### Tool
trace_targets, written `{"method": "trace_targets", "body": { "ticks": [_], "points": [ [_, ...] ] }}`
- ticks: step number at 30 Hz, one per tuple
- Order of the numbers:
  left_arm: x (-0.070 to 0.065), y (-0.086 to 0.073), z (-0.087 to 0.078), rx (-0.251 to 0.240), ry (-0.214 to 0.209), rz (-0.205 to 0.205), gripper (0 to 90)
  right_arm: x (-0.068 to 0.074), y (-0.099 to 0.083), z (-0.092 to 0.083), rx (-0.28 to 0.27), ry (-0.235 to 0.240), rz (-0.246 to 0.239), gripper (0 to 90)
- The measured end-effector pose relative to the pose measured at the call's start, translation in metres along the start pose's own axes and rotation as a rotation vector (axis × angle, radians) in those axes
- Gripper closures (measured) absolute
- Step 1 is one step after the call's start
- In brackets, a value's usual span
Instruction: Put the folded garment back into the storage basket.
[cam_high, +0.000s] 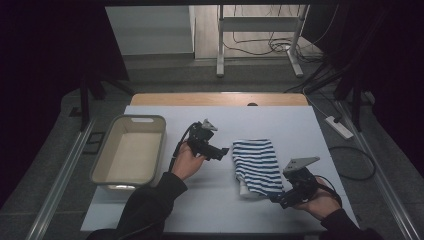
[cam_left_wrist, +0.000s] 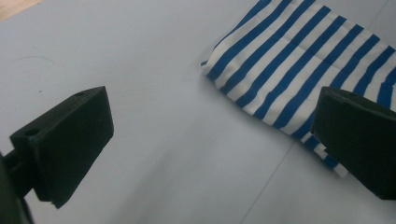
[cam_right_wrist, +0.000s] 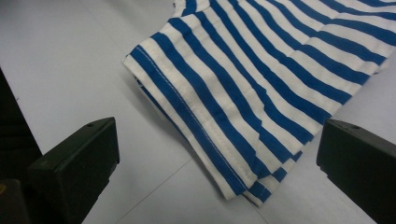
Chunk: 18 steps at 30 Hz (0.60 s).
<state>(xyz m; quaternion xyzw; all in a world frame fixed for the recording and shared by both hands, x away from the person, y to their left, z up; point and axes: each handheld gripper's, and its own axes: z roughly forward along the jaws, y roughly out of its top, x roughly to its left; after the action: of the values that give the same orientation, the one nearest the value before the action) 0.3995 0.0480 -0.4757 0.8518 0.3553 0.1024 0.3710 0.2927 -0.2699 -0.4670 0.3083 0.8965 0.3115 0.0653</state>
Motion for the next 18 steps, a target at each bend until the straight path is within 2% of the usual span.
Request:
{"method": "trace_targets", "body": {
  "ticks": [8, 11, 18],
  "points": [
    [0.0, 0.008, 0.018, 0.012, 0.007, 0.007, 0.0, -0.001, 0.001, 0.005, 0.029, 0.001, -0.026, 0.0],
    [0.0, 0.01, 0.024, 0.018, 0.015, 0.02, 0.0, -0.001, 0.002, 0.01, 0.048, -0.002, -0.034, 0.0],
    [0.001, 0.015, 0.035, 0.023, 0.013, 0.019, 0.0, -0.002, 0.004, 0.021, 0.083, 0.004, -0.054, 0.0]
  ]
}}
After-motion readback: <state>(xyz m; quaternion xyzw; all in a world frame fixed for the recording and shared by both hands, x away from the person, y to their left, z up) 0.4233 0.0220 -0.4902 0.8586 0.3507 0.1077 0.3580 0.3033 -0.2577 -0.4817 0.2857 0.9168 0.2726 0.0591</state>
